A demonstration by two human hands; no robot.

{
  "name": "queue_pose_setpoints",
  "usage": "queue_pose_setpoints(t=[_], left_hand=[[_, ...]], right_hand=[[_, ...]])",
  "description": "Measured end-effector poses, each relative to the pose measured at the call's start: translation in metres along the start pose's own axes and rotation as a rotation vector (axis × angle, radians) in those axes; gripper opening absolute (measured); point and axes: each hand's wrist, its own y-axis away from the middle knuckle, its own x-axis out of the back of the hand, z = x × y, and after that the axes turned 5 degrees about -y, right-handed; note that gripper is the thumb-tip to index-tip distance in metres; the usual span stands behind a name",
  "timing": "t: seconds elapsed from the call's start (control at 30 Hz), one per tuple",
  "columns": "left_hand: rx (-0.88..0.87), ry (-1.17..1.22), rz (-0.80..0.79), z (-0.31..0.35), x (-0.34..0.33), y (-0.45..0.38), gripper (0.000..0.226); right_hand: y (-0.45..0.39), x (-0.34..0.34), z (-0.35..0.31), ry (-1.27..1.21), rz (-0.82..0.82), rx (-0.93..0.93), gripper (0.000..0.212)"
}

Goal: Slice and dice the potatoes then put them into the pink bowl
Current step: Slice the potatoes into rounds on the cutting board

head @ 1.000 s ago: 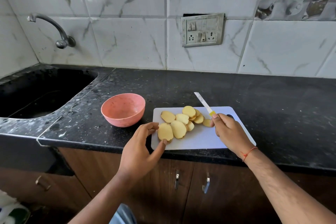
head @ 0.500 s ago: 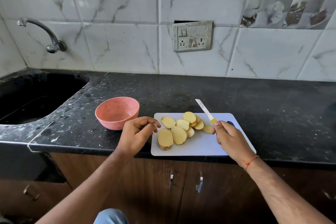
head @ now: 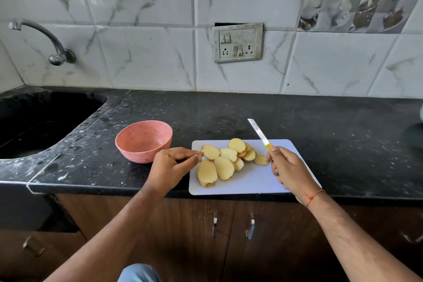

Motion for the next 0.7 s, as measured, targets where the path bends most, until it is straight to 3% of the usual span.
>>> queue_pose_setpoints(t=[0.4,0.57,0.7], left_hand=[[0.011,0.056,0.018,0.003,-0.002,0.001,0.005],[-0.013,-0.036,-0.196,-0.003,-0.002,-0.004,0.037],[-0.132,-0.401,-0.369,-0.013,-0.004,-0.005,0.106]], right_hand=[[0.003,0.002,-0.007,-0.048,-0.019,-0.063,0.043],[0.003,0.003,-0.008,-0.063,-0.022,-0.070,0.043],[0.003,0.003,-0.008,-0.069,-0.025,-0.068,0.043]])
